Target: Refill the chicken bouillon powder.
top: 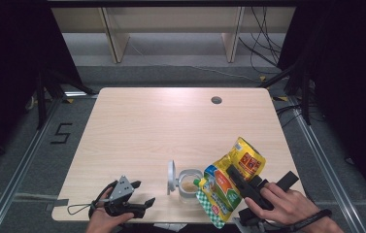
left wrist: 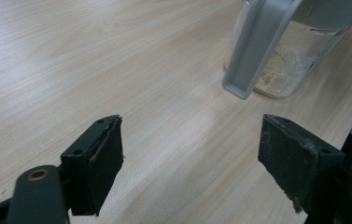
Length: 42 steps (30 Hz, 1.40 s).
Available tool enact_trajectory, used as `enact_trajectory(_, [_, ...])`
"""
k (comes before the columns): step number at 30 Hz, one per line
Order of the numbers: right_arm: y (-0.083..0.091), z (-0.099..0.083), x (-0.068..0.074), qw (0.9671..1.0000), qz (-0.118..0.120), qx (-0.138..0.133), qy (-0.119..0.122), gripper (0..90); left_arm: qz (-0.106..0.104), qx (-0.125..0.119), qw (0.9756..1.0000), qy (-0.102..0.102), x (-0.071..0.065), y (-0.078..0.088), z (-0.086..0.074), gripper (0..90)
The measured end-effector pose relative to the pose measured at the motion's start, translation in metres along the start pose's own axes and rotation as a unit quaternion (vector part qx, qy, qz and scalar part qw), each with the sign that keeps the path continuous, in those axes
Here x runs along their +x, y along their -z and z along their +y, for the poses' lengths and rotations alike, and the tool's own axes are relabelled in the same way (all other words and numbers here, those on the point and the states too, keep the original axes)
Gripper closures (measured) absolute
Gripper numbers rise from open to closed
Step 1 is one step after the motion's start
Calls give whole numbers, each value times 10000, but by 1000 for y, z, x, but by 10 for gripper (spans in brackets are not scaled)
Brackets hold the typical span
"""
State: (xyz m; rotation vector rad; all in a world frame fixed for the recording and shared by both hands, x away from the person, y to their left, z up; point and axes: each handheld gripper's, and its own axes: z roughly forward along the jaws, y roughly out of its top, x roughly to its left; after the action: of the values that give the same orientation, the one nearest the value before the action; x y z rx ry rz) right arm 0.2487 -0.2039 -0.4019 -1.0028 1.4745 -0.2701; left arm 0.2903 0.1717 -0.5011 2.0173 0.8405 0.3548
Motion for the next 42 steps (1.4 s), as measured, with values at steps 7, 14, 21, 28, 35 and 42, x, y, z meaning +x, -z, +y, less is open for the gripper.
enact_trajectory(7, [1, -1, 0, 10000, 14, 26, -83, 519, 21, -5, 9999, 126, -1, 0, -1, 214])
enact_trajectory(14, [1, -1, 0, 10000, 4, 22, -26, 522, 4, -1, 10000, 5, 0, 0, 0, 214])
enact_trajectory(21, [2, -1, -2, 10000, -26, -21, 79, 524, -11, -22, 10000, 18, 0, 0, 0, 214])
enact_trajectory(28, [3, -2, 0, 9999, -37, -39, -86, 525, 22, -35, 10000, 29, -1, -1, 0, 214])
enact_trajectory(35, [3, -2, 0, 9999, -45, -46, -140, 526, -11, -22, 9999, 148, -1, 0, 0, 214])
enact_trajectory(42, [3, -1, 0, 9999, -57, -57, -144, 529, -6, -24, 10000, 2, 0, 0, 0, 214])
